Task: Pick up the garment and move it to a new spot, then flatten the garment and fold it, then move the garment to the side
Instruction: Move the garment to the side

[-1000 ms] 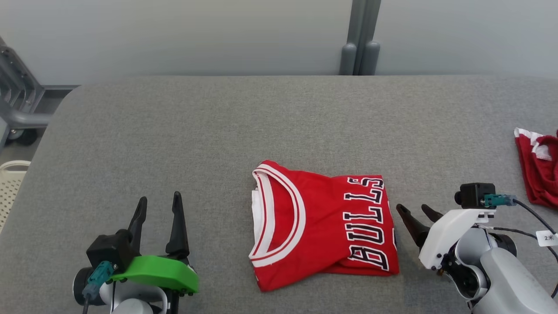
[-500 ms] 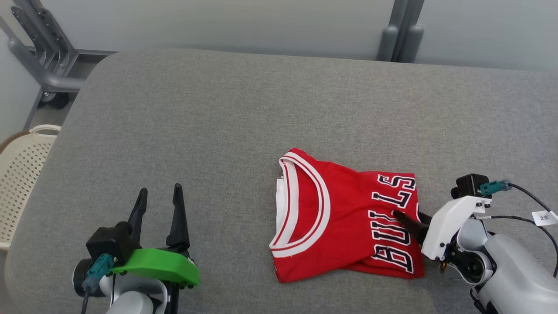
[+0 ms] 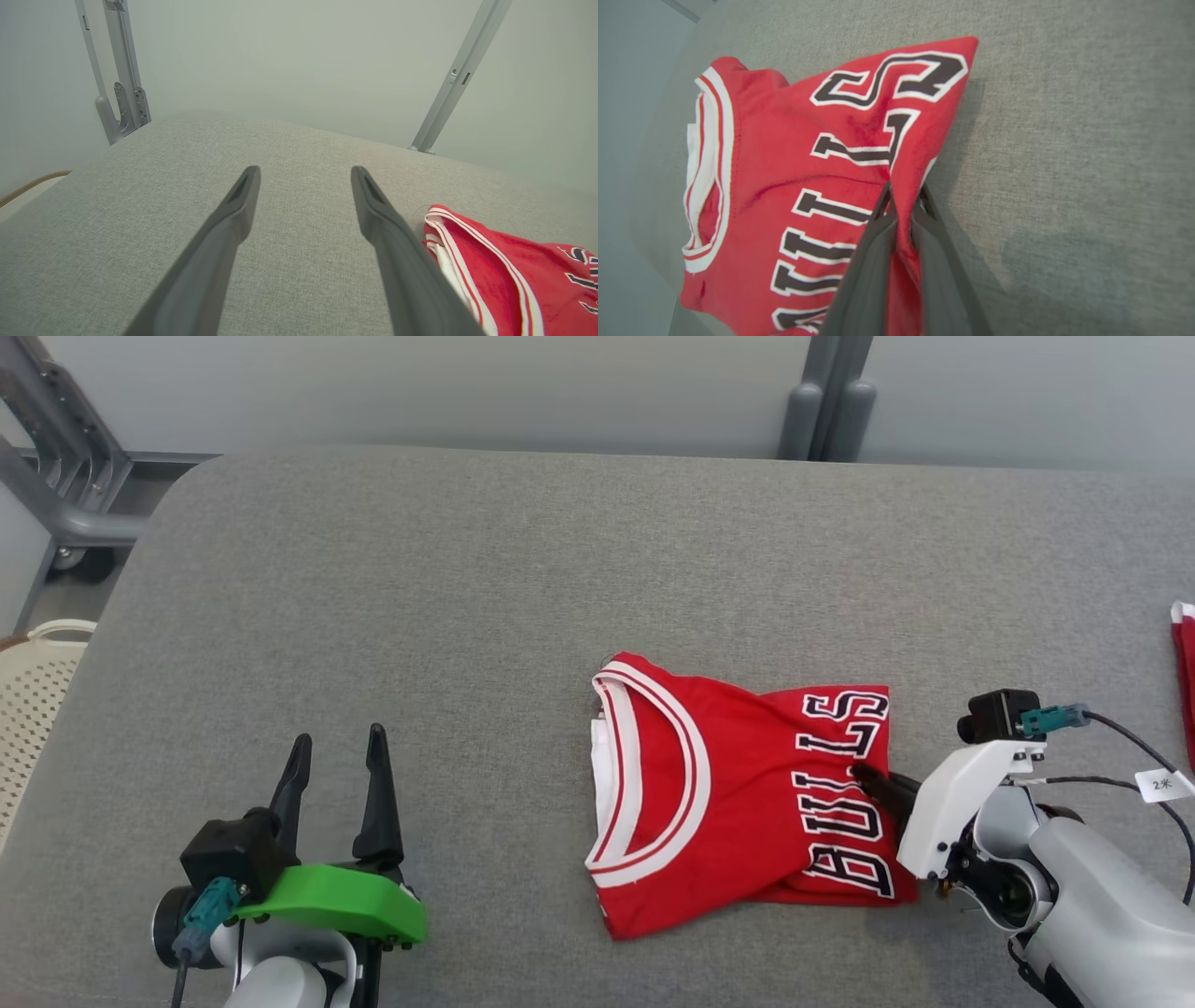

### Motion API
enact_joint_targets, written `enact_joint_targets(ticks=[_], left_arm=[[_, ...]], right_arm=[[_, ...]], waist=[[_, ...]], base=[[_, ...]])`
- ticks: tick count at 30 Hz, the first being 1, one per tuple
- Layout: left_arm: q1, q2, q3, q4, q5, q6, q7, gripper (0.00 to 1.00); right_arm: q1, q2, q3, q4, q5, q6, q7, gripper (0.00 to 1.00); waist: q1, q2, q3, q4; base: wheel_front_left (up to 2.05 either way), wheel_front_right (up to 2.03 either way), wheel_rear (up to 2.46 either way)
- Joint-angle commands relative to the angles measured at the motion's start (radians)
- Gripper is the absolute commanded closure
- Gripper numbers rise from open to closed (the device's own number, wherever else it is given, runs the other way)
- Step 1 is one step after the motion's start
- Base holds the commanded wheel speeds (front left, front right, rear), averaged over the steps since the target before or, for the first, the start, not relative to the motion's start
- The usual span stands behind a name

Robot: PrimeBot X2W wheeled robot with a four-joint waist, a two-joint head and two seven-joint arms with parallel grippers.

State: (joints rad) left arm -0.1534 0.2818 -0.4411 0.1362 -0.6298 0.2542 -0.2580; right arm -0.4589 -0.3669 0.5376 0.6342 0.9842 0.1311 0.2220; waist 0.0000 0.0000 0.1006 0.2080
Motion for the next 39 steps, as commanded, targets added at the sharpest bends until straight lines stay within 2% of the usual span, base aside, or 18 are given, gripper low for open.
enact_joint_targets(ticks=[1,12,23,32,39], left_arm=[[-0.007,0.002,0.004,-0.004,0.009,-0.002,-0.008,0.00],[-0.007,-0.003,0.010,-0.013,0.017,0.001,-0.006,0.00],[-0.020,-0.014,0.009,-0.013,0.028,-0.006,-0.006,0.00],[-0.032,-0.021,0.009,-0.006,0.033,-0.016,-0.007,0.00],[-0.044,-0.028,0.002,0.007,0.038,-0.023,-0.007,0.00]], right_arm=[[-0.020,-0.024,0.010,0.004,-0.005,-0.001,-0.021,1.00],[-0.106,-0.100,0.063,0.003,-0.039,-0.001,-0.076,1.00],[-0.183,-0.150,0.070,0.008,-0.055,-0.001,-0.057,1.00],[-0.230,-0.150,0.076,0.012,-0.076,0.000,-0.042,1.00],[-0.261,-0.135,0.079,0.024,-0.085,0.000,-0.044,1.00]], waist=[[0.0000,0.0000,-0.002,-0.030],[0.0000,0.0000,0.012,-0.194],[0.0000,0.0000,0.012,-0.385],[0.0000,0.0000,0.018,-0.485],[0.0000,0.0000,0.018,-0.500]], base=[[0.00,0.00,0.00],[0.00,0.00,0.00],[0.00,0.00,0.00],[0.00,0.00,0.00],[0.00,0.00,0.00]])
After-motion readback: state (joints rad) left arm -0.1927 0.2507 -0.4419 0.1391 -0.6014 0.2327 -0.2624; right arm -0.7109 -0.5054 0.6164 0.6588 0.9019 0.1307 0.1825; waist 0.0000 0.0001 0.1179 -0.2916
